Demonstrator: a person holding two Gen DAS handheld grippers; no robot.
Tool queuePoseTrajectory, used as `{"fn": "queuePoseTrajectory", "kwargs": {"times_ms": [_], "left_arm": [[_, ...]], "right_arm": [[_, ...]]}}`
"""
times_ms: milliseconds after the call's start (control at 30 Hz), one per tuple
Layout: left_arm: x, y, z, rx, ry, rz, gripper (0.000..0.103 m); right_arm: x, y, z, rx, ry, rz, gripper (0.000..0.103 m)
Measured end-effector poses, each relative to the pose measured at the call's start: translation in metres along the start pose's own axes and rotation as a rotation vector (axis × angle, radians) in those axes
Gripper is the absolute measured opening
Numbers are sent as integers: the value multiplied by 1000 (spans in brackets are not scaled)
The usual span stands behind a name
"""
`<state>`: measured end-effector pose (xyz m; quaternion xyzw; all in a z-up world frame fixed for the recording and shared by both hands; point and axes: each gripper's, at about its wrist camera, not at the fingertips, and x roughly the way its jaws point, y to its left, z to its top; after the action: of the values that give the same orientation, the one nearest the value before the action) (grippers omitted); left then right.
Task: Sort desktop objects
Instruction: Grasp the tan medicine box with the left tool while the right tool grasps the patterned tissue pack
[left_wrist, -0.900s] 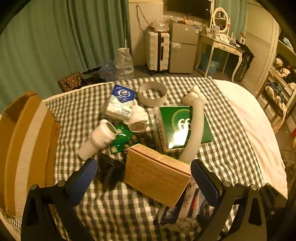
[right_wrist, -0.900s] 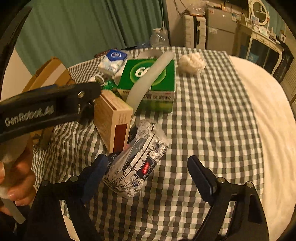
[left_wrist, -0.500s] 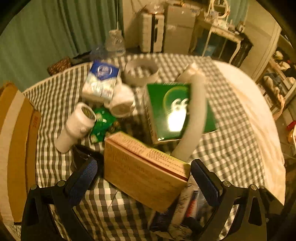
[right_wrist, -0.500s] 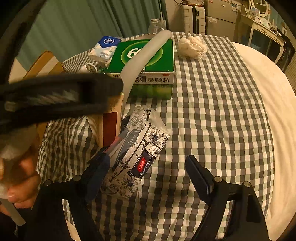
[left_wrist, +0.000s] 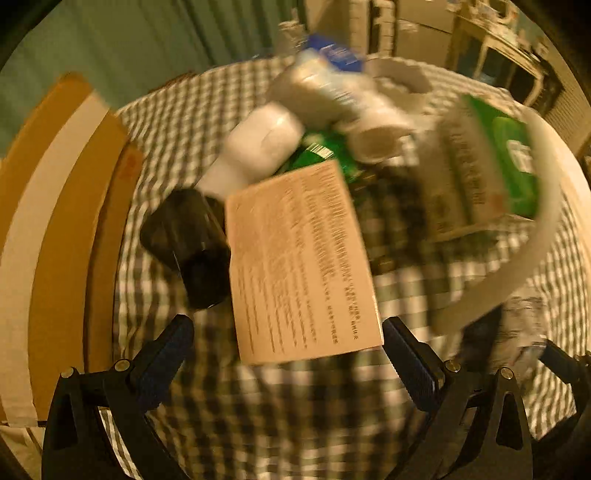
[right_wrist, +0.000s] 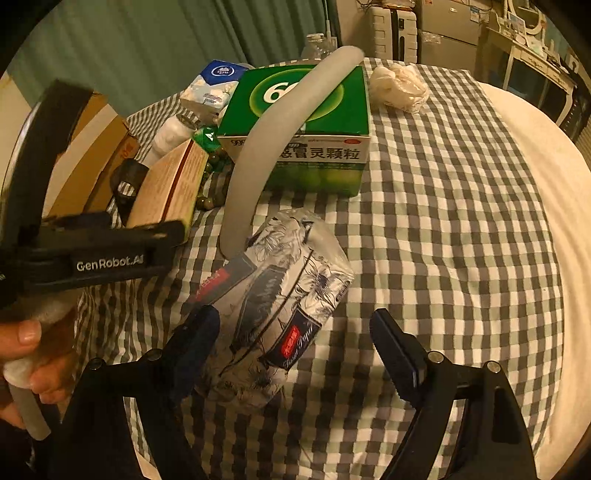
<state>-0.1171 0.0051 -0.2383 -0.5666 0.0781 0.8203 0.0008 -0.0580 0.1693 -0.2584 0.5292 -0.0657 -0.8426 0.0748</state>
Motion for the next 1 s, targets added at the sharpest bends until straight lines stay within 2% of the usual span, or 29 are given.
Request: {"fn": "queuePoseTrajectory", "kwargs": {"times_ms": [133,467,500,600,667,867,1000], "left_arm": [[8,26,0,-93,1,-44,103],[37,56,-13,-168,54,-149,103],[42,64,-11,-182,56,-160,99],[41,75,-12,-174,45,-158,76],[38,78,-15,-157,34,-150,76],[35,101,-30,-143,14,-150,75],[24,121,-42,-148,-21,-132,75]], "right_arm": [[9,7,3,-3,0,4,84],[26,13,9,21,5,-3,84],[28,15,10,13,5,-7,84],[31,21,13,0,-1,-9,83],[33,24,15,0,0,4,71],[39,37,19,-27,-5,28,44],[42,38,20,-19,-14,48,36]]}}
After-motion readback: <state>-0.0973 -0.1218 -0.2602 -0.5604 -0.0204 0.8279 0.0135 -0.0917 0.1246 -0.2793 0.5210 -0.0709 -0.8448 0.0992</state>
